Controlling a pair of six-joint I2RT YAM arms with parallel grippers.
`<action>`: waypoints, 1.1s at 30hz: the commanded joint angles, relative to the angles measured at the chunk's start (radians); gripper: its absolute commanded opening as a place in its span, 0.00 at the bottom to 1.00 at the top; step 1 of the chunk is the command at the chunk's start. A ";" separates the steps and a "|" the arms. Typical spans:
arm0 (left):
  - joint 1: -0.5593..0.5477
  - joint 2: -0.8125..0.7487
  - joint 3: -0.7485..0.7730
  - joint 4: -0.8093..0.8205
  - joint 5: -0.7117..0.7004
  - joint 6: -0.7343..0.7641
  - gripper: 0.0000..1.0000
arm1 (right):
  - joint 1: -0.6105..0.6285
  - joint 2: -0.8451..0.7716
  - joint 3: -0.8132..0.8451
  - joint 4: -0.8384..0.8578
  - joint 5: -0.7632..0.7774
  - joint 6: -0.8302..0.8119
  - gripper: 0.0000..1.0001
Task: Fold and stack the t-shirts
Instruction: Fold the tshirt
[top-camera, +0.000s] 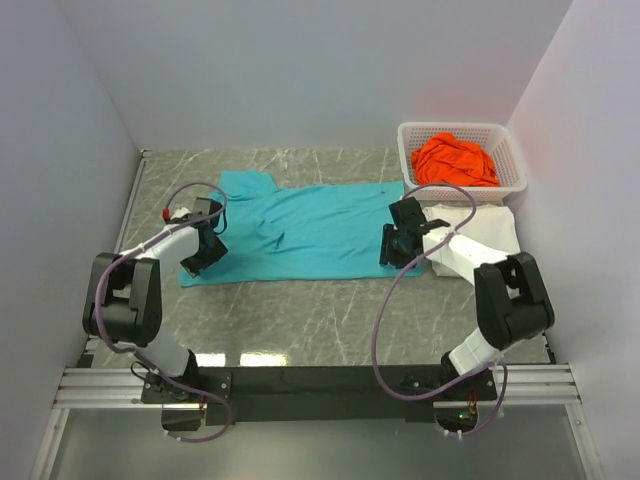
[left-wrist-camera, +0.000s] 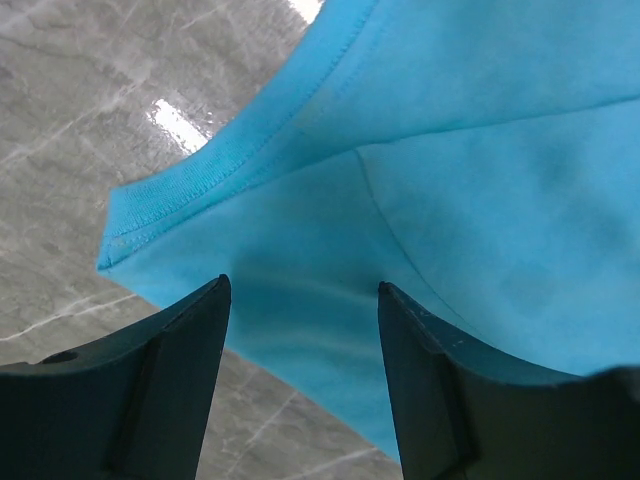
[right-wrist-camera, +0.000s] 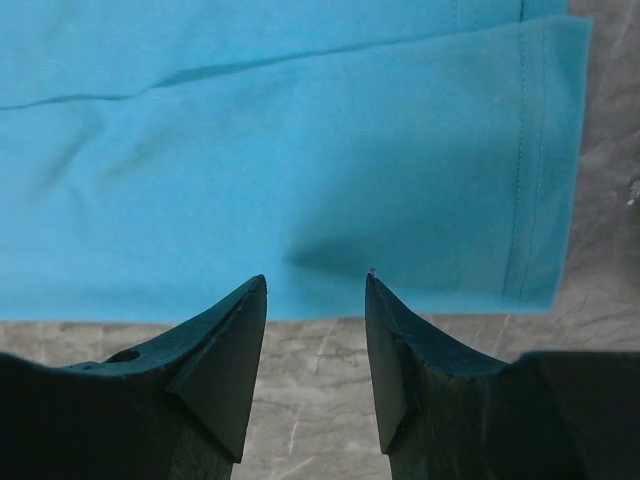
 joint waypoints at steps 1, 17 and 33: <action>0.019 0.029 -0.005 0.015 0.052 0.010 0.66 | 0.012 0.071 0.056 -0.104 0.047 -0.022 0.51; 0.137 -0.055 -0.256 -0.065 0.300 -0.103 0.66 | 0.077 0.031 -0.154 -0.254 -0.100 0.037 0.54; 0.283 -0.479 -0.356 -0.251 0.184 -0.292 0.66 | 0.084 -0.113 -0.219 -0.317 -0.060 0.052 0.58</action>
